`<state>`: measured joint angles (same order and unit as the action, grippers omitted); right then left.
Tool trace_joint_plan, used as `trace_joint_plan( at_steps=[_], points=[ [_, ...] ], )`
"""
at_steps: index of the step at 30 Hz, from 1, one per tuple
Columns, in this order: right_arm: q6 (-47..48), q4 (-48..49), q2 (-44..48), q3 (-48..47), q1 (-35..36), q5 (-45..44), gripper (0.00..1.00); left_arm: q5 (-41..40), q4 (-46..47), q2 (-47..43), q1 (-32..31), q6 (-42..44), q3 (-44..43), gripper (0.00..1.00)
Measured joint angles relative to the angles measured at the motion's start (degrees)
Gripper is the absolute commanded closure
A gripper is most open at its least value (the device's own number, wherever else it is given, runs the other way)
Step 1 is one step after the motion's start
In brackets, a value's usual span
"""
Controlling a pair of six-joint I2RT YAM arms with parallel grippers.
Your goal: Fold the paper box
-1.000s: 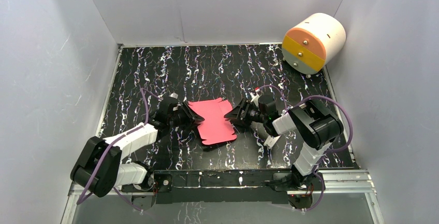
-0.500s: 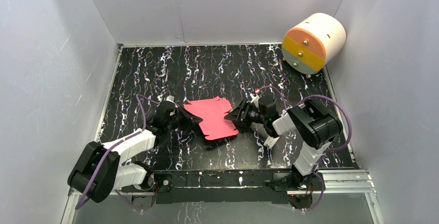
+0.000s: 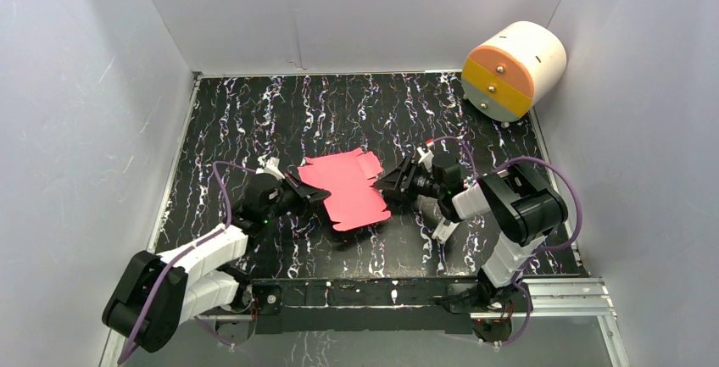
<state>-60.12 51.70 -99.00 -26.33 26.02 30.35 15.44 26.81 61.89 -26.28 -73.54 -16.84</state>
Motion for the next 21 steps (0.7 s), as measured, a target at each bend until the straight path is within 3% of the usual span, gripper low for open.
trace_joint_plan(
  at_steps=[7, 21],
  points=[
    [-0.22, 2.69, 0.00, -0.02, -1.29, 2.10, 0.37, 2.16, 3.23, -0.11, 0.09, -0.87, 1.25, 1.00],
    [-0.15, 4.55, 0.00, -0.15, -1.57, 4.42, 0.60, 4.70, 6.49, 1.18, 0.09, -1.51, 1.27, 1.00]
  ],
)
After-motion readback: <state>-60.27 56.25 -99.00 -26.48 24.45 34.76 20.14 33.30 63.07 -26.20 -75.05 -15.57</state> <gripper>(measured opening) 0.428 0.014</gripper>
